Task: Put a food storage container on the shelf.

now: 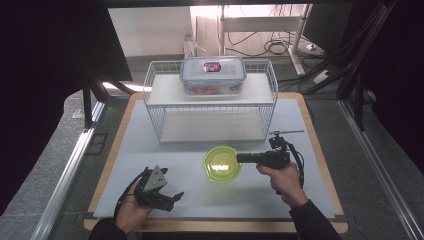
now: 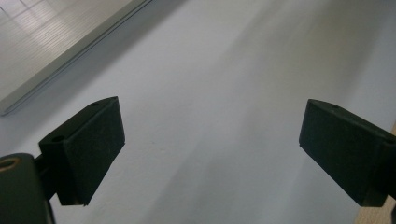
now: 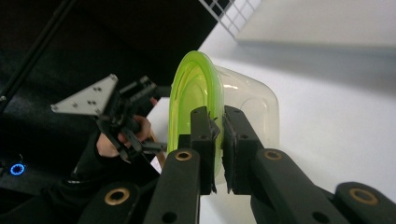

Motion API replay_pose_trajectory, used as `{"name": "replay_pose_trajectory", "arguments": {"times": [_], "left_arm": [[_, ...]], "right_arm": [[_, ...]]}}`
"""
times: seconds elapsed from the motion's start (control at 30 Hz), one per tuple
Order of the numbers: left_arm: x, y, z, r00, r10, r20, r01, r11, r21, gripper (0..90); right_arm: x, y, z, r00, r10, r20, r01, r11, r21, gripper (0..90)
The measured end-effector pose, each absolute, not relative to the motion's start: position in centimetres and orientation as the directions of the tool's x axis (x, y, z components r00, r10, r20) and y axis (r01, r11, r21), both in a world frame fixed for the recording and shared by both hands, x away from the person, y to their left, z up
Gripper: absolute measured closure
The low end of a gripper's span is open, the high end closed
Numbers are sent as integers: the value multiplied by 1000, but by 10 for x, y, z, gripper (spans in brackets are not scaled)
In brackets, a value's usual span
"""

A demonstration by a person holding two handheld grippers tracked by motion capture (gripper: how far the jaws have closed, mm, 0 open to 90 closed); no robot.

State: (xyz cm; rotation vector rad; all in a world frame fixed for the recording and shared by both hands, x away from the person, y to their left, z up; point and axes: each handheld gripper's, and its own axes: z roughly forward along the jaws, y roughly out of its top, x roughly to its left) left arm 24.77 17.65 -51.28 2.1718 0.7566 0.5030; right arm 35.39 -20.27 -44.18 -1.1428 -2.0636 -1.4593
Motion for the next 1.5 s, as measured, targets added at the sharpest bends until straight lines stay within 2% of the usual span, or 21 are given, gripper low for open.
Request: {"name": "replay_pose_trajectory", "arguments": {"times": [0.9,1.2,1.5], "left_arm": [[249,178,-513,746,658,104,357,-526,772,67],[250,183,-510,735,675,59,371,-474,799,60],[250,184,-510,737,673,58,371,-475,798,60]], "right_arm": [[396,-206,-327,-661,367,655,707,10,707,842],[420,-201,-290,-654,390,648,690,-44,723,842],[452,-188,-265,-631,423,650,683,-94,725,842]]}}
